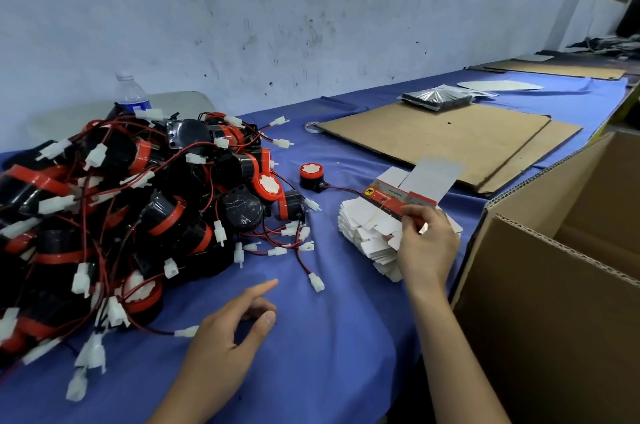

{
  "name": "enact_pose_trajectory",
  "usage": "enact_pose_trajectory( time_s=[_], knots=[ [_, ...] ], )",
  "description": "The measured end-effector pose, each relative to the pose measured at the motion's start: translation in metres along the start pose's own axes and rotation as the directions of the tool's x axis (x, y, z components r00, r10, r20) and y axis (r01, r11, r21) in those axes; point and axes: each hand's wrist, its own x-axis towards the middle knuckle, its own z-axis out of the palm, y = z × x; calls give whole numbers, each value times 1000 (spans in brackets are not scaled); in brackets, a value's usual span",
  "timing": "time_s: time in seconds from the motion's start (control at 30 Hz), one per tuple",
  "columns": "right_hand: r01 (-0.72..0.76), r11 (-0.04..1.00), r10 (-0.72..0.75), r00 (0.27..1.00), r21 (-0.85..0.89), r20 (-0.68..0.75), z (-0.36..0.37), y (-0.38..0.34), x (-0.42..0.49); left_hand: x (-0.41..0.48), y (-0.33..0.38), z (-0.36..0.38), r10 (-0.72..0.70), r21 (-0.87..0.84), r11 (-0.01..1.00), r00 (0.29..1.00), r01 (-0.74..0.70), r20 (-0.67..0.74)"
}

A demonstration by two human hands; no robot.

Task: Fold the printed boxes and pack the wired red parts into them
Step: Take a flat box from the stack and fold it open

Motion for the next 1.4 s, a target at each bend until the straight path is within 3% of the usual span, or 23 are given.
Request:
enact_pose_trajectory(
  time_s=[0.13, 0.2, 0.3, 0.37, 0.43, 0.53, 0.67, 0.87, 0.97, 1.1, 1.4],
  knots=[
    [45, 997, -41, 997, 69, -62, 0, -2, 0, -1, 1, 1, 3, 7, 1000, 1000, -3, 5],
    [-30, 981, 45, 996, 191, -74, -2, -4, -1, -1, 2, 1, 6, 5, 1000, 1000, -6, -3],
    [-327, 795, 335, 939, 511, 81, -6, -10, 3, -2, 6, 1, 30, -6, 1000, 998, -30, -47],
    [-420, 661, 383, 902, 622, 201, -8, -16, 6, 0, 16, 4, 17, -75, 997, 994, -25, -111],
    [-437, 622, 359, 896, 650, 259, -10, -21, 7, 11, 30, 13, 30, -98, 994, 987, -46, -158],
    [-452, 625, 318, 892, 637, 321, -8, -25, 4, 42, 60, 29, 96, -58, 993, 986, -104, -138],
    [-458, 653, 285, 886, 603, 365, -5, -23, -1, 86, 94, 56, -66, -169, 984, 997, 59, -37],
    [-536, 605, 330, 842, 589, 427, 2, -17, -2, 96, 91, 80, -181, -456, 881, 981, 127, -75],
    [-497, 667, 303, 862, 556, 406, 5, -15, -5, 95, 84, 81, -277, -524, 831, 955, 185, -102],
    [-419, 757, 289, 903, 501, 318, 9, -12, -10, 92, 80, 82, -304, -552, 810, 946, 197, -109],
    [-402, 824, 313, 910, 400, 271, 20, -9, -13, 85, 79, 74, -276, -583, 798, 953, 152, -129]
  ],
)
